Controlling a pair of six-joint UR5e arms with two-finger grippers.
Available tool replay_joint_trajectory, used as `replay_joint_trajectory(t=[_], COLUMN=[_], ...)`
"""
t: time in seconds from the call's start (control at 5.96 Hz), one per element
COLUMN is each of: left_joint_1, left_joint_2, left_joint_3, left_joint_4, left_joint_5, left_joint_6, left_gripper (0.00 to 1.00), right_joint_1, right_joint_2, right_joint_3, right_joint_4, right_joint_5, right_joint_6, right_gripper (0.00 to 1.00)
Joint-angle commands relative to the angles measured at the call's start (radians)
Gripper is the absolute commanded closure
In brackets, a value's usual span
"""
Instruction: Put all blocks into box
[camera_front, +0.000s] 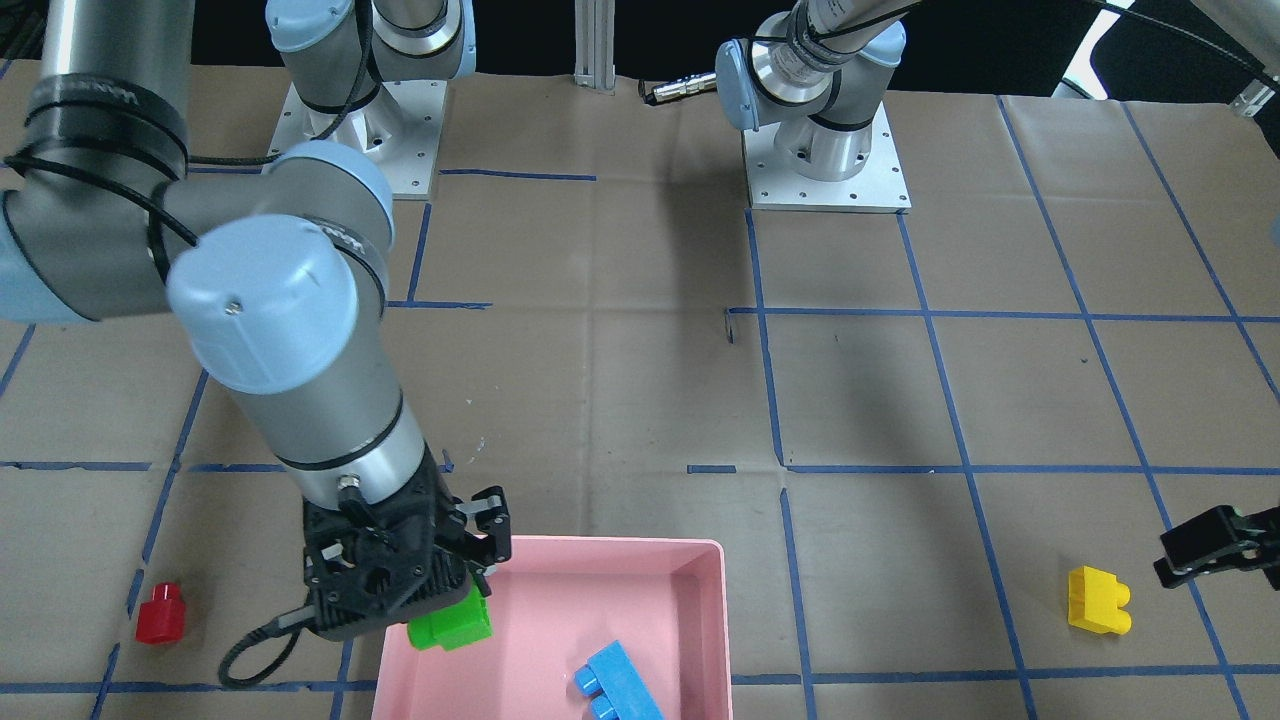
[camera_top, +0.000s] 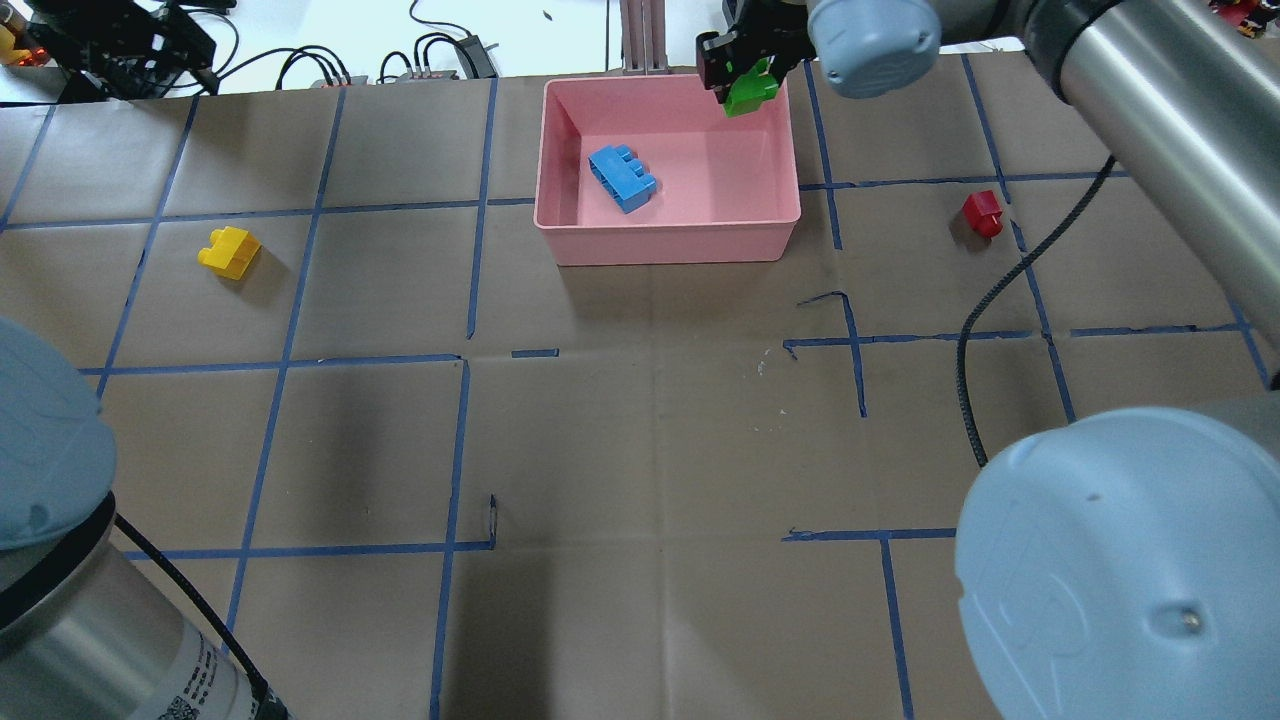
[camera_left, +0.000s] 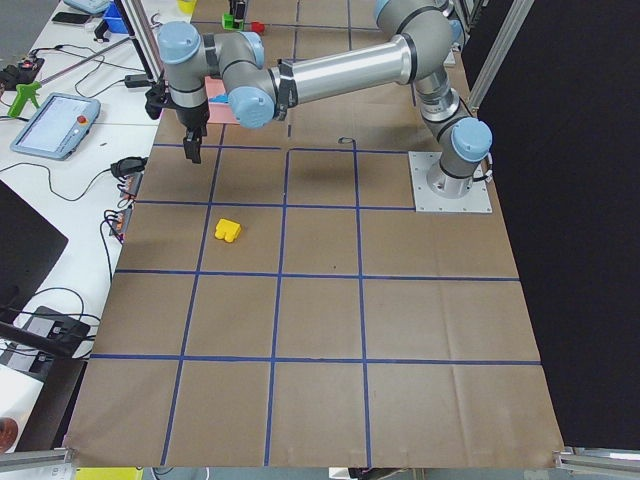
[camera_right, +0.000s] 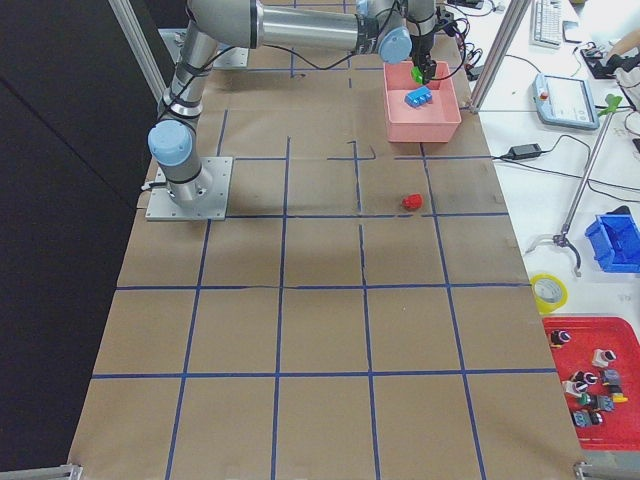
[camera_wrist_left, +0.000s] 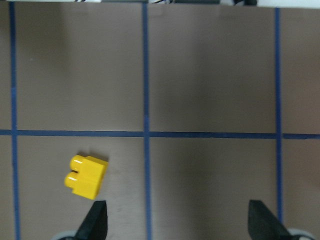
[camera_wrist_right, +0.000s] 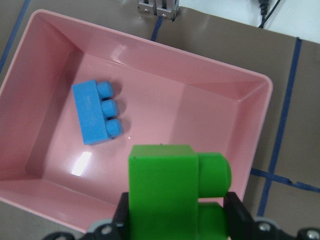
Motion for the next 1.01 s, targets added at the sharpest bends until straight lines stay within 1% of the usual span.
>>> replay_joint_trajectory(t=[0.0, 0.17, 0.34, 0.5, 0.67, 0.84], left_joint_1=[0.062, 0.062, 0.063, 0.062, 0.062, 0.063], left_joint_2=[-0.043, -0.083, -0.128, -0.172, -0.245, -0.281], left_joint_3=[-0.033, -0.042, -0.042, -0.043, -0.045, -0.053], left_joint_4=[0.014, 0.023, 0.068, 0.114, 0.186, 0.195], left_joint_5=[0.003, -0.005, -0.007, -0.008, -0.032, -0.045], left_joint_6=[0.199, 0.267, 0.308, 0.306, 0.31, 0.321], left_gripper=[0.0, 0.0, 0.0, 0.01, 0.01, 0.01], right_joint_1=[0.024, 0.024, 0.024, 0.015, -0.033, -0.115], right_joint_2=[0.025, 0.036, 0.034, 0.02, -0.018, -0.1], right_joint_3=[-0.007, -0.01, -0.015, 0.011, 0.028, 0.133], right_joint_4=[-0.076, -0.104, -0.105, -0.102, -0.061, -0.009], right_joint_5=[-0.009, -0.012, -0.015, -0.021, -0.133, -0.157], right_joint_6=[0.043, 0.041, 0.039, -0.05, -0.135, -0.146], right_gripper=[0.01, 0.0, 0.0, 0.0, 0.01, 0.01])
